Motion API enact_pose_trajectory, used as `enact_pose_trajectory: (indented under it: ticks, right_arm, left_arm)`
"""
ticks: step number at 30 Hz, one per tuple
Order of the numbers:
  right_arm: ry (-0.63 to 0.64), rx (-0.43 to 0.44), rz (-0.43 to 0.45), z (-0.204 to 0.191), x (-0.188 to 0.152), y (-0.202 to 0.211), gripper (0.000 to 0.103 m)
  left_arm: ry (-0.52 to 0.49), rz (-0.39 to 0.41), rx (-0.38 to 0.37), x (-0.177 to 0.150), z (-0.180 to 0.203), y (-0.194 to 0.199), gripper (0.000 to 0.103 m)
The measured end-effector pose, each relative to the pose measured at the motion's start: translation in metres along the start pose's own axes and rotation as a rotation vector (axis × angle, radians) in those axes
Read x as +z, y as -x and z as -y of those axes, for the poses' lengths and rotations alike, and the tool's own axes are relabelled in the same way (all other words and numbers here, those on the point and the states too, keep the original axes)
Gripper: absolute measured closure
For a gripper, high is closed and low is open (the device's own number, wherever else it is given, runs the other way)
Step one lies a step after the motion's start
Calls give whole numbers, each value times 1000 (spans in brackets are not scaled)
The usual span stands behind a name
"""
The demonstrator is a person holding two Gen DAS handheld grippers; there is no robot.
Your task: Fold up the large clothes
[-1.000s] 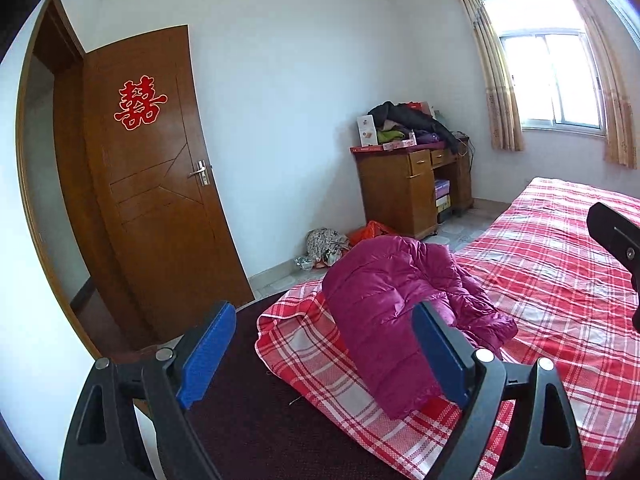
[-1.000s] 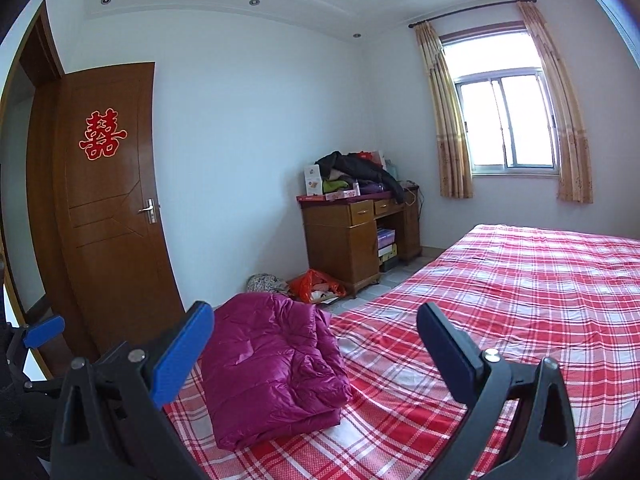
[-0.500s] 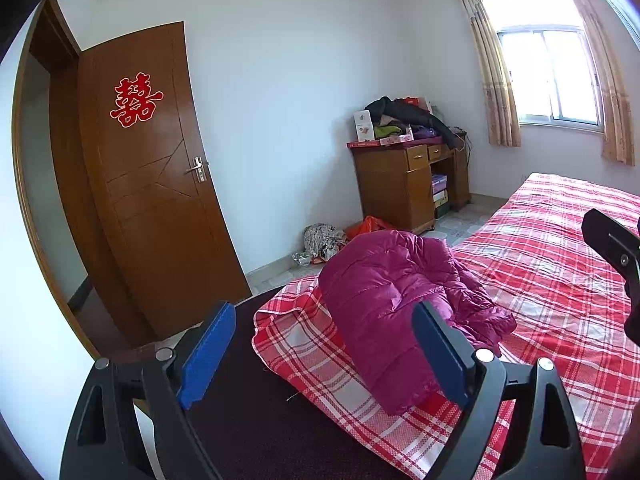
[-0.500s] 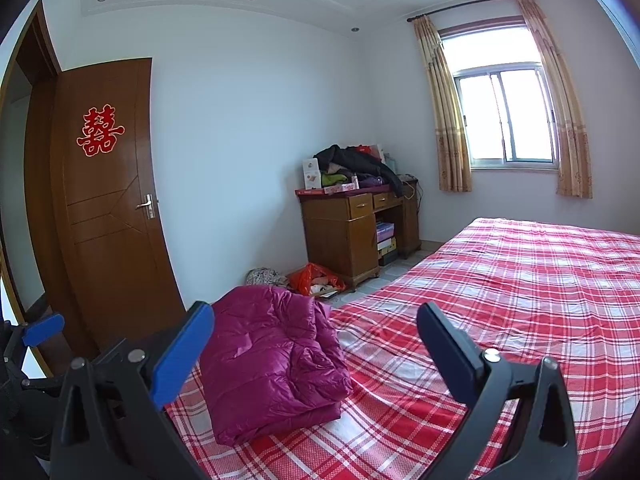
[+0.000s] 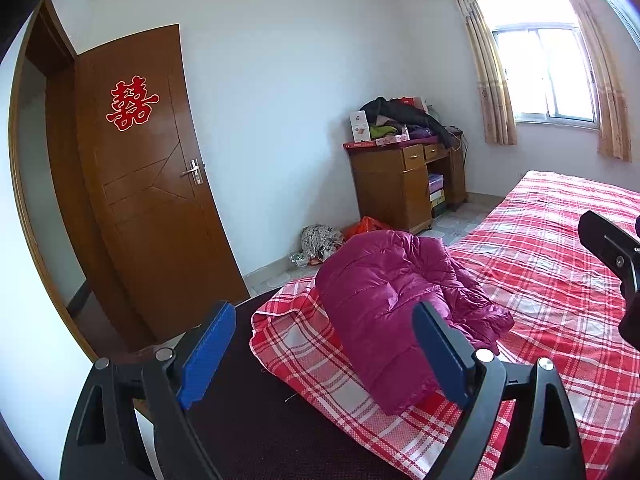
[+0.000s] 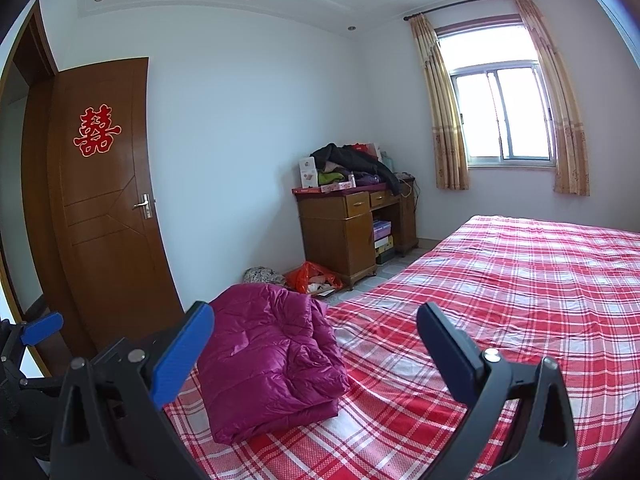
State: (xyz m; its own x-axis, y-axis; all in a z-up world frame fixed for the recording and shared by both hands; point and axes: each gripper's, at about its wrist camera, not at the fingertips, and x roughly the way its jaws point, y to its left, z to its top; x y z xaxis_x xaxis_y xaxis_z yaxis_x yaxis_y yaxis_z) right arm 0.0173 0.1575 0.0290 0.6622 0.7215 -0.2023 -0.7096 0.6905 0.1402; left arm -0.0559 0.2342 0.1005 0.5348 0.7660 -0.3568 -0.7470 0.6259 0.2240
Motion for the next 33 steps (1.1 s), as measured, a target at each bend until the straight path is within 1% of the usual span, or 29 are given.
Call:
enact_pose_trajectory:
  ticks: [5, 23, 33]
  right_arm:
    - [-4, -1, 1, 1, 0, 0, 0]
    - [-9, -20, 1, 5, -4, 1, 0]
    - [10, -25, 17, 2, -3, 5, 0]
  left_arm:
    - [-1, -14, -7, -1, 1, -1, 12]
    - [-3, -2, -10, 2, -1, -4, 12]
    - [1, -1, 14, 3, -3, -7, 12]
